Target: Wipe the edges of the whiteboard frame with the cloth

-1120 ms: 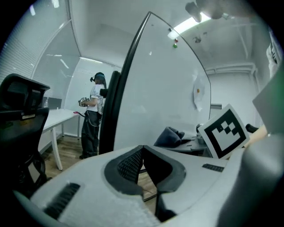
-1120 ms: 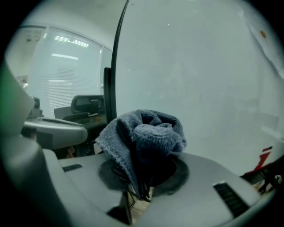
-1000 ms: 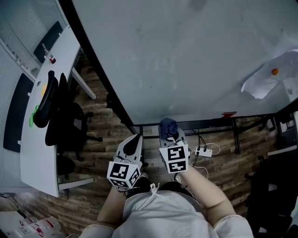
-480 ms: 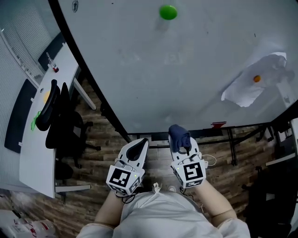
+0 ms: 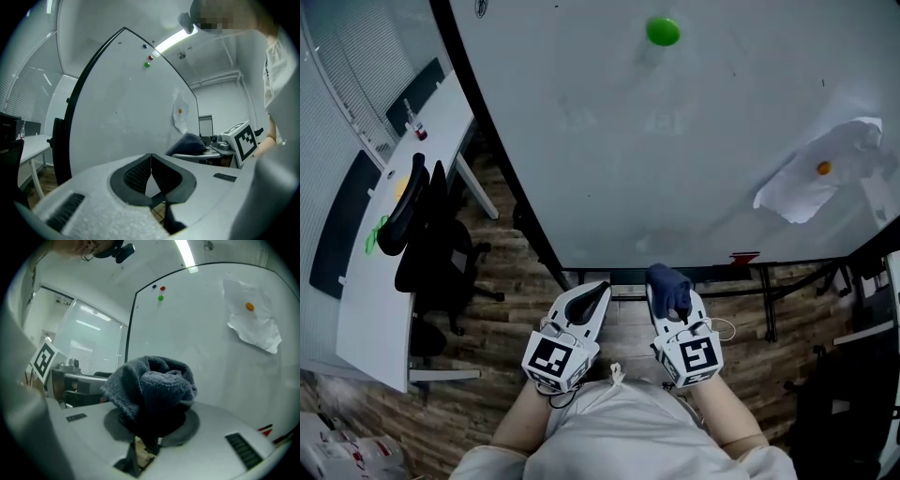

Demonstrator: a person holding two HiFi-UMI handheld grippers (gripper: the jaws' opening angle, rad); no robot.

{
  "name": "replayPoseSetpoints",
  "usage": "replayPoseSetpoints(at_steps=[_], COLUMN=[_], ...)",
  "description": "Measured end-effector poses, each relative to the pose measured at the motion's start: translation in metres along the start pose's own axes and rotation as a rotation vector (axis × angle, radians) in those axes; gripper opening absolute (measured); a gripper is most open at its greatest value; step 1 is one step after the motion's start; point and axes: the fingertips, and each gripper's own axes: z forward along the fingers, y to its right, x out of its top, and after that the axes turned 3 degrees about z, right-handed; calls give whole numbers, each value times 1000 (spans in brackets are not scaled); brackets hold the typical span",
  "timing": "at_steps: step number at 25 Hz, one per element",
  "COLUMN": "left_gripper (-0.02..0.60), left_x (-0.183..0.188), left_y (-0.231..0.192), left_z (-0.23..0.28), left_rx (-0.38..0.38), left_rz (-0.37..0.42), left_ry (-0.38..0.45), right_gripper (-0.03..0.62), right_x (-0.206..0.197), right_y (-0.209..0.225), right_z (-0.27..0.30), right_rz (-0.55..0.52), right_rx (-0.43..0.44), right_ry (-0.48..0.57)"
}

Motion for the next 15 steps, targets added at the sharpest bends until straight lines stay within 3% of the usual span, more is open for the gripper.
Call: replayPoseSetpoints(at_steps=[5,15], left_gripper=[18,18], left_x=[-4,-10], left_y=[3,-3], left_z=[0,-2], left_rx=[-5,14], left_rz=[38,4], left_ry=[-10,-32], right_gripper=[75,75], right_x=[-1,-6], right_y=[-7,-15], right_z=[1,0], right_rz=[33,27], right_rx=[36,57], right_ry=[8,-10])
